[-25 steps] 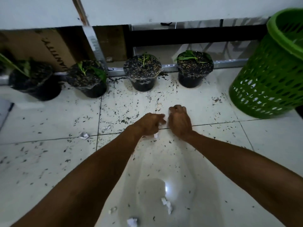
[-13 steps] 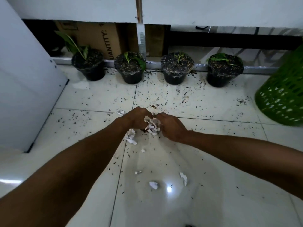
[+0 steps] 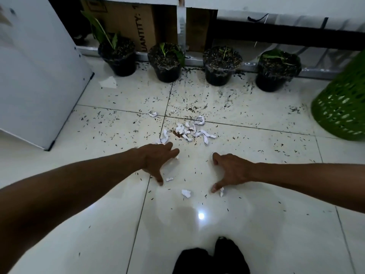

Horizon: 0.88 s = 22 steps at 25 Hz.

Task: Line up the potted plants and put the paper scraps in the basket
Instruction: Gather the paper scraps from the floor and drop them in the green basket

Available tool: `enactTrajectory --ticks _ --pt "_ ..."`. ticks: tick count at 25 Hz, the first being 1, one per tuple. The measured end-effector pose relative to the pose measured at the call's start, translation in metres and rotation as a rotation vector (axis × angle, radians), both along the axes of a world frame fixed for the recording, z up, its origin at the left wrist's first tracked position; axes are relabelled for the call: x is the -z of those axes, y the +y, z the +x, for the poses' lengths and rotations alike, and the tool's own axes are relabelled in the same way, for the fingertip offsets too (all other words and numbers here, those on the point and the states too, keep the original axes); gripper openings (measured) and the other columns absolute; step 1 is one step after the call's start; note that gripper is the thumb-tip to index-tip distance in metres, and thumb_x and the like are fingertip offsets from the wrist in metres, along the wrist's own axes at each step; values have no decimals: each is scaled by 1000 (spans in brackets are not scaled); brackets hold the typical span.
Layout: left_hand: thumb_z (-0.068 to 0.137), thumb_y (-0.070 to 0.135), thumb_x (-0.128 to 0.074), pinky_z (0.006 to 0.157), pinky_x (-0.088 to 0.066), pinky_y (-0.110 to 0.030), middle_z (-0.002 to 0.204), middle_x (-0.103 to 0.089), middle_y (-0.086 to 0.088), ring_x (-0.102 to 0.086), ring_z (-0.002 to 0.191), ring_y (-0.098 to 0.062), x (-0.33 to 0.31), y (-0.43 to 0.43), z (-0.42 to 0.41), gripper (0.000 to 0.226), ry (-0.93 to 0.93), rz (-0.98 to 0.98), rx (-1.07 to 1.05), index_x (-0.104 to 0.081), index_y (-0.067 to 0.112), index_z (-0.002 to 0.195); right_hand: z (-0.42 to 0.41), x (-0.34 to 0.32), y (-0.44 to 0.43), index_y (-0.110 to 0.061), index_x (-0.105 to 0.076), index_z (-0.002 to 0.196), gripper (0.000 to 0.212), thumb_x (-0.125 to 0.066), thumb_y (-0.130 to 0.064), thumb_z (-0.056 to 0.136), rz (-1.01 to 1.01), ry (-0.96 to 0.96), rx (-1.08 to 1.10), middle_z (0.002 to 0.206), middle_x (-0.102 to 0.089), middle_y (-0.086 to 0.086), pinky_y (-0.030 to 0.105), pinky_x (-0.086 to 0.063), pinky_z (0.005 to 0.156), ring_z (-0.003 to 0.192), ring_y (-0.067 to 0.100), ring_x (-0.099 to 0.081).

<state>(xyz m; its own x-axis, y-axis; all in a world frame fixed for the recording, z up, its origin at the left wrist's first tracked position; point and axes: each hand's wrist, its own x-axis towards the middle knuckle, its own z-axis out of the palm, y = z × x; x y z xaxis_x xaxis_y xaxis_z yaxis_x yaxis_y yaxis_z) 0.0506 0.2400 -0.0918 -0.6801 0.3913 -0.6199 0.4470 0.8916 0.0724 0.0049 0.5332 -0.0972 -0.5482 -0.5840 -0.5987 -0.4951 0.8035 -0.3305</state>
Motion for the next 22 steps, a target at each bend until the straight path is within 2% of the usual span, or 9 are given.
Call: enactTrajectory --ticks 3,5,6,8,10,15,16,19,22 --pt "54 51 -89 87 -46 -33 134 -39 -12 -53 117 -30 -1 -7 -1 122 -97 -68 -84 -19 14 147 17 6 -5 -28 -34 106 91 -86 -68 44 -69 -28 16 92 -48 -8 29 -39 68 86 15 -48" --pt "61 42 -89 106 -38 -33 144 -41 -15 -44 133 -31 3 -7 4 116 -152 -78 -155 -23 8 150 33 12 -16 -28 -36 113 92 -90 -59 46 -123 -49 27 98 -46 -7 29 -39 70 90 15 -46" --pt "64 40 -88 108 -36 -32 144 -44 -14 -44 134 -29 7 -5 8 107 -161 -84 -168 -30 6 148 41 17 -23 -29 -37 116 92 -91 -55 46 -152 -61 40 100 -45 -5 29 -40 72 92 16 -47" --pt "66 42 -86 88 -44 -25 125 -62 -10 -56 119 -24 18 -4 12 82 -157 -79 -187 -52 7 132 58 26 -44 -29 -38 119 93 -92 -48 46 -227 -51 60 103 -45 -3 30 -42 74 93 17 -48" --pt "67 42 -84 63 -38 -16 103 -74 -3 -68 100 -17 27 -5 13 57 -185 -78 -253 -69 8 111 71 35 -71 -28 -39 120 92 -93 -42 46 -310 -15 85 102 -47 -1 29 -43 72 90 17 -49" --pt "78 35 -77 61 -36 -12 73 -73 6 -61 64 -1 30 -5 2 21 -246 -7 -430 -75 14 73 66 48 -135 -16 -46 108 69 -89 -28 56 -555 -10 384 86 -56 4 30 -41 59 75 19 -51" --pt "78 33 -77 62 -37 -12 74 -71 6 -61 67 -2 27 -6 -1 20 -234 35 -453 -75 14 75 57 49 -145 -12 -48 105 66 -89 -27 56 -597 3 433 83 -59 5 31 -42 60 74 19 -53" --pt "78 25 -79 80 -47 -23 106 -70 -5 -65 98 -17 17 -21 -14 34 -20 165 -600 -71 7 105 23 50 -168 -4 -52 100 55 -89 -23 64 -645 63 580 84 -64 9 30 -39 58 74 20 -56" --pt "73 17 -82 87 -52 -26 100 -74 -7 -66 87 -14 10 -40 -26 27 221 359 -769 -70 9 96 -11 49 -173 -9 -54 106 49 -84 -26 71 -695 157 679 91 -63 9 28 -40 65 82 23 -58"
